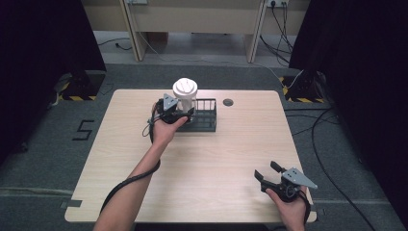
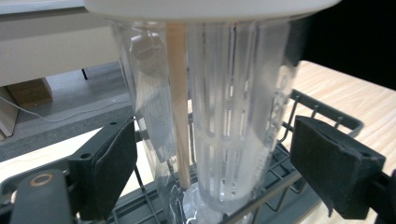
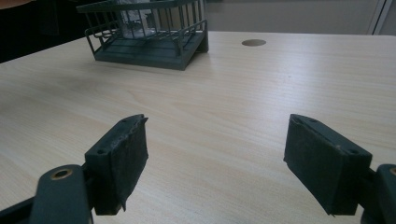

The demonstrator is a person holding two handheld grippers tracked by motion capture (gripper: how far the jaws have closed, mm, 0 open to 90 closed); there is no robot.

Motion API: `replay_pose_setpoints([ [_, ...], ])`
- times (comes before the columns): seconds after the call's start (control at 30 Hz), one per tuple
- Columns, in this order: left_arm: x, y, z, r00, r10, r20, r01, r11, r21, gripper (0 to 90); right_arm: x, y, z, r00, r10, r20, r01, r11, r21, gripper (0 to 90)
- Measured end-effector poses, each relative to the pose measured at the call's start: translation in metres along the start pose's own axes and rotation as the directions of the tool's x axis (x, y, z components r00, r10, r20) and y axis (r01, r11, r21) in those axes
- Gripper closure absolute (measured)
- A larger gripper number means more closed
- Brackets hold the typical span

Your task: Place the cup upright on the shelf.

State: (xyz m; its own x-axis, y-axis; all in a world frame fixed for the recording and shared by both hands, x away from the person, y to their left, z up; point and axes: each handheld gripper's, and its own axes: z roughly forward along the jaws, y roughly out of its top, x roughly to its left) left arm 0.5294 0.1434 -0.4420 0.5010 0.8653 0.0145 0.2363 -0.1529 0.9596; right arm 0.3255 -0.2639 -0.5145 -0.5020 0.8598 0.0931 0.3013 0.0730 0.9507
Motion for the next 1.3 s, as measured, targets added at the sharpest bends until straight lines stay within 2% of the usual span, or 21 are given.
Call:
replay_pose_setpoints([
  [0.37,-0.001,-0.003,-0.021,0.9999,0.010,0.014,-0.010,0.9998,-0.017,14.6,0.000,0.000,0.000,1.0000,0.009,0.002,-0.009,1.000,0.000,22.1],
  [0.63,-0.002,-0.008,-0.037,0.9995,-0.014,0.028,0.015,0.9996,-0.024,14.6,0.000,0.000,0.000,1.0000,0.002,0.007,-0.002,1.000,-0.001,22.1],
  [0.8,-0.002,-0.011,-0.046,0.9996,0.000,0.028,0.001,0.9997,-0.024,14.6,0.000,0.000,0.000,1.0000,-0.001,0.007,0.001,1.000,-0.001,22.1],
  [0.93,-0.001,-0.015,-0.053,0.9993,-0.019,0.033,0.020,0.9995,-0.024,14.6,0.000,0.000,0.000,1.0000,-0.001,0.008,0.001,1.000,0.000,22.1],
  [1.3,-0.001,-0.022,-0.070,0.9994,0.004,0.035,-0.003,0.9996,-0.029,14.6,0.001,0.000,0.000,0.9999,-0.002,0.011,0.002,1.000,0.000,22.1],
])
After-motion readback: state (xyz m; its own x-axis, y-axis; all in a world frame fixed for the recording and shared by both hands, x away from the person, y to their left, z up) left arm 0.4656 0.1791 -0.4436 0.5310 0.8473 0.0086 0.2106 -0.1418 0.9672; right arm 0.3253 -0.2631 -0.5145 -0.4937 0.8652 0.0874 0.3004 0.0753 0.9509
